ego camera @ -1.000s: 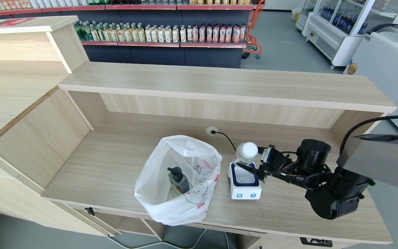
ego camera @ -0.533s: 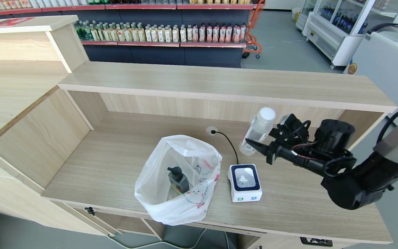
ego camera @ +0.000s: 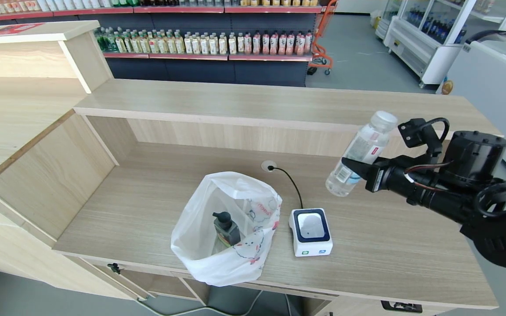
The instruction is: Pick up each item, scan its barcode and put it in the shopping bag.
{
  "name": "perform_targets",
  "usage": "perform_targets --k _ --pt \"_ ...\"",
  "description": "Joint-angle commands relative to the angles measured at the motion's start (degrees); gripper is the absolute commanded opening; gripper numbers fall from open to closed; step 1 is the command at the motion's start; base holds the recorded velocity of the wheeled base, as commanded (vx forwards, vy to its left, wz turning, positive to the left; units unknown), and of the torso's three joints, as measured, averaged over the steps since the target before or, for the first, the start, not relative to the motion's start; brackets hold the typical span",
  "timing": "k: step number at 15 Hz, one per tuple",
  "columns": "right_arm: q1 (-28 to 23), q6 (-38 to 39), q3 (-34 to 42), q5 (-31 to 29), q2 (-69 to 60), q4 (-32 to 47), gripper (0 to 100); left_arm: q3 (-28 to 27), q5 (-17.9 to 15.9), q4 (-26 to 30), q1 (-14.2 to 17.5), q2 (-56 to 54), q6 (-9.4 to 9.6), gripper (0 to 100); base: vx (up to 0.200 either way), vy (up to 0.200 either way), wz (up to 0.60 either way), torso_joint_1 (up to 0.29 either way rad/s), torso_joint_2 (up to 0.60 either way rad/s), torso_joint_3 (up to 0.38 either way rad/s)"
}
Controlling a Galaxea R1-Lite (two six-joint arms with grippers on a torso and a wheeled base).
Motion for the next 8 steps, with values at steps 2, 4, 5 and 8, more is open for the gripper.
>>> perform_targets --k 2,4,5,8 --pt "0.4 1.5 0.8 0.0 0.0 0.4 0 0.0 0.0 0.0 0.0 0.0 -0.02 100 0.000 0.200 0.00 -0.007 -0.01 0.005" --pt "1.8 1.6 0.9 0.4 0.6 0.6 0 0.0 -0.1 0.0 0.0 0.0 -0.02 100 0.000 0.200 0.00 0.027 0.01 -0.009" --pt "3.1 1.6 0.6 0.4 2.3 1.5 0 0.0 0.0 0.0 0.0 0.0 0.06 100 0.000 0.200 0.00 -0.007 0.00 0.002" --pt "6.2 1.3 -0.4 0.5 7.6 -0.9 0 0.0 -0.1 0.0 0.0 0.0 0.06 100 0.000 0.000 0.00 0.000 0.00 0.000"
